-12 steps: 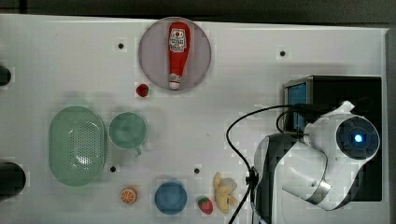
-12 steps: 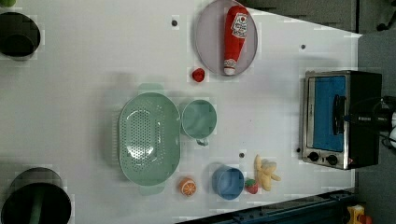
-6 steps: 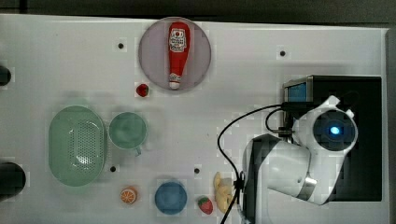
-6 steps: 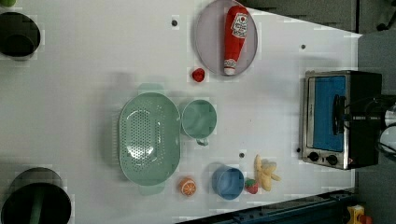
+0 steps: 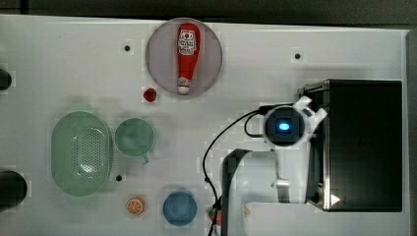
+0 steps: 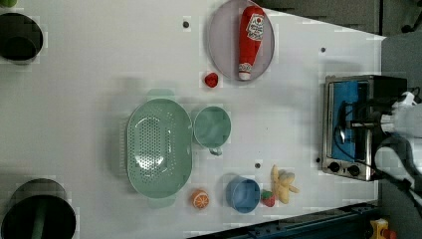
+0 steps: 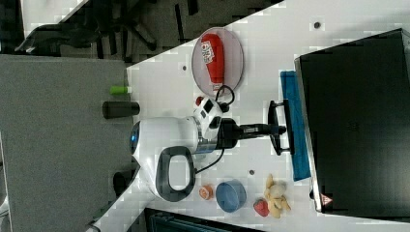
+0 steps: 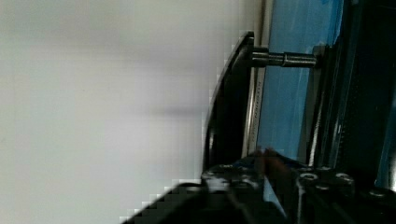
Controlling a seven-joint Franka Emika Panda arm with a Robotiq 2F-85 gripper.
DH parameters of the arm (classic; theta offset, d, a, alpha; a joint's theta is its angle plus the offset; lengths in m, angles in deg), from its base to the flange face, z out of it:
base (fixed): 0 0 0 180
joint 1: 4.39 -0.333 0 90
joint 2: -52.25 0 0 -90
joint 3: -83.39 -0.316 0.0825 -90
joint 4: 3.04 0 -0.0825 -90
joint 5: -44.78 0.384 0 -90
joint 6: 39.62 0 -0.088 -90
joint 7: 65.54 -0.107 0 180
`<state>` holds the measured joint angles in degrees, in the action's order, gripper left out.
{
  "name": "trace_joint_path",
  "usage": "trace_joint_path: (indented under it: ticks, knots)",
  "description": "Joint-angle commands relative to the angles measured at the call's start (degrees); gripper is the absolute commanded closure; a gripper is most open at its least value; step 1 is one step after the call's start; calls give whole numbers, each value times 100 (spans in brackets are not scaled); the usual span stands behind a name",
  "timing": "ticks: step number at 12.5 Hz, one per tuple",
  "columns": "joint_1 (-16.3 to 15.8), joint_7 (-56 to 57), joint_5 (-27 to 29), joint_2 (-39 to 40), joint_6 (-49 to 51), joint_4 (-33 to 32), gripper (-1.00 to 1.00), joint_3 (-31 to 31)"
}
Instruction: Flap open oven.
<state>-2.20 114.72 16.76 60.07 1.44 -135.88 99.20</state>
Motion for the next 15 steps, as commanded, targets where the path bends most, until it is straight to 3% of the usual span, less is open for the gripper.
trace_joint_path:
  ticks: [1,9,12,15]
  knots:
    - [-332,-1479,-702,386,15,-45,65,-295]
    - [-1038,-5275,-3180,1589,179,-6,65,-657]
    - [-1189,-5767,-3264,2129,111,197,65,-657]
    - [-1266,-5806,-3092,2091,92,443,65,-670]
